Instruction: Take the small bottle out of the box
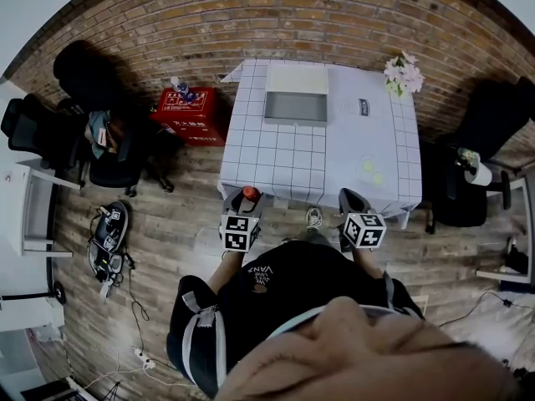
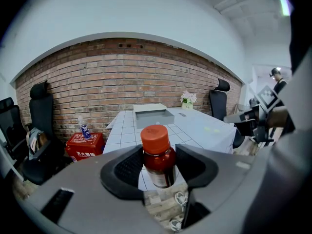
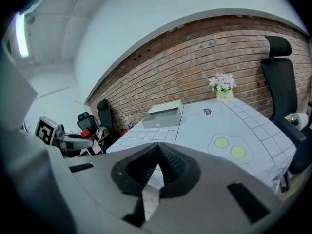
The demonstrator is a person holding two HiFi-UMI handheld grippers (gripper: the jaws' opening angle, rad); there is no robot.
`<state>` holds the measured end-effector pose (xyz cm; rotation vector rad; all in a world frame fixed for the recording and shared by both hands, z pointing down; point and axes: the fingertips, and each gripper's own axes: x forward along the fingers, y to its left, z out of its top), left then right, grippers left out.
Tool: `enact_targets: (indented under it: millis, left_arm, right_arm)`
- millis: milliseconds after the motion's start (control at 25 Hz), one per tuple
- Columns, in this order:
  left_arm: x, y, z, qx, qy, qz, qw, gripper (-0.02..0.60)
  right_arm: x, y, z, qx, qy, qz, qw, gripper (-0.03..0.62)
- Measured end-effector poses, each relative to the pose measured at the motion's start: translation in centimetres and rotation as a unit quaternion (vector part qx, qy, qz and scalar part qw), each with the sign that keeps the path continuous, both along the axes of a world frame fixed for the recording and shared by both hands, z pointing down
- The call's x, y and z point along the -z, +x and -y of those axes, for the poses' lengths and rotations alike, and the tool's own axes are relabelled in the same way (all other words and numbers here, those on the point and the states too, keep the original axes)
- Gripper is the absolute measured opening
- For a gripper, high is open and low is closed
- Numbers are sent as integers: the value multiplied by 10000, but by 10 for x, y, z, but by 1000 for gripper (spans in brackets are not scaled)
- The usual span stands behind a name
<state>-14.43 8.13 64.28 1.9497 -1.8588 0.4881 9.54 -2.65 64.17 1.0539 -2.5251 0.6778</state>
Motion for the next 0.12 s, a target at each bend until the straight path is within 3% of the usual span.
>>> enact_targets:
  millis: [120]
  left_arm:
    - [0,1,2,0,5,1,10000,215]
  right_arm:
    - [1,0,1,14,10,-10,10000,2]
